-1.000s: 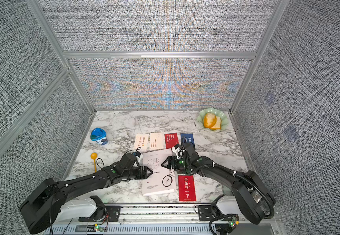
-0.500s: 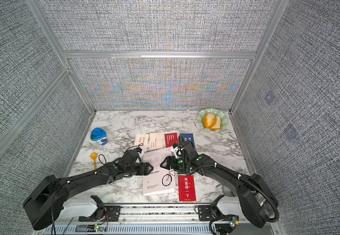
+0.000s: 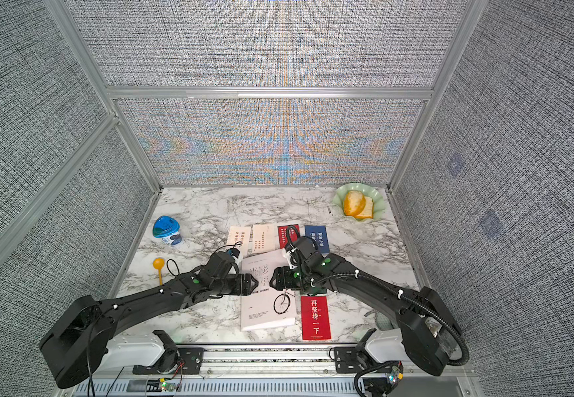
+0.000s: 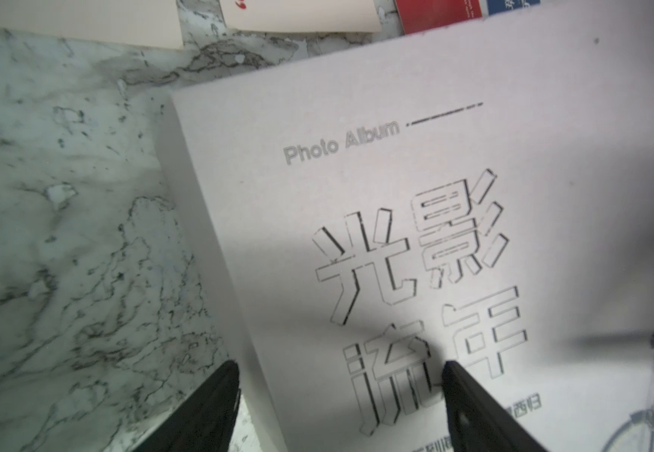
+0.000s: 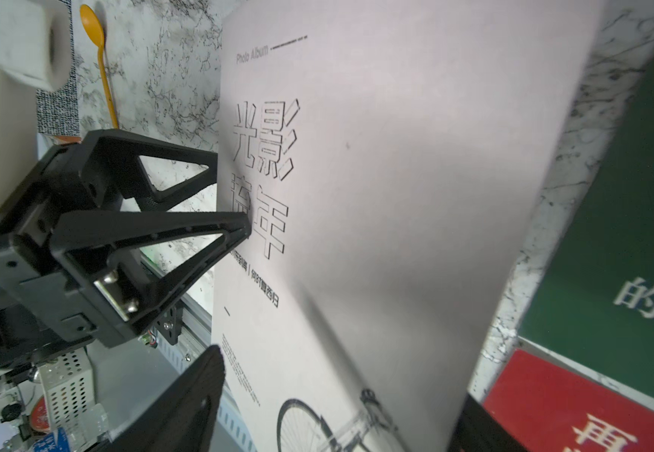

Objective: Place the photos into the photo albums
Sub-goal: Open the photo album at the center of the board.

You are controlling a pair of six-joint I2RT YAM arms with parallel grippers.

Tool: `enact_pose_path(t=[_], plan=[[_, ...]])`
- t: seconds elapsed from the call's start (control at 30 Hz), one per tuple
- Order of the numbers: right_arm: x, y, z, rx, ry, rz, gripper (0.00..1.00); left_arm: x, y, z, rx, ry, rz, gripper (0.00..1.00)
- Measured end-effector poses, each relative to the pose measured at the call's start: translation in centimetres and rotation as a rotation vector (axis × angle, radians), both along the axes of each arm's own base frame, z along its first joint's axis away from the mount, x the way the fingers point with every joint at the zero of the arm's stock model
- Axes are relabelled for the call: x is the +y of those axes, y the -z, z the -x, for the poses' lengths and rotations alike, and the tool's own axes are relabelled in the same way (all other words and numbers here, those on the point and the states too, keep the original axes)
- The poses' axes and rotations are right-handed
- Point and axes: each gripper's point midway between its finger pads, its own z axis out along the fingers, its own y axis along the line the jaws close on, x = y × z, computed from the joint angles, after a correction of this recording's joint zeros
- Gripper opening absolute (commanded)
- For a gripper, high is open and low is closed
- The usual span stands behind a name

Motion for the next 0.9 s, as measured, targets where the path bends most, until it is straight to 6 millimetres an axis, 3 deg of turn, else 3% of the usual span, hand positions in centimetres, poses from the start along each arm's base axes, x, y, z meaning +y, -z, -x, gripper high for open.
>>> enact_pose_path(t=[0.3,0.7,0.83,0.9], plan=[[-0.3,0.3,0.5,-0.009,-0.022,0.076,0.77,0.2,0.0,0.0,0.003,-0.001,-0.008,0.82],[0.6,-2.6,0.4,-0.057,-0.036,0.036,0.77,0.3,-0.7,-0.8,-0.025,-0.001,-0.002,0.81],[1.8,-3.8,0.7,-0.054,-0.062,-0.034,0.78,1.1,-1.3,-1.1,-0.037,-0.019,-0.016,0.81],[3.1,-5.4,0.8,-0.067,-0.087,-0.104,0.80,2.2,-1.9,-1.5,-0.051,-0.047,-0.032,0.81]])
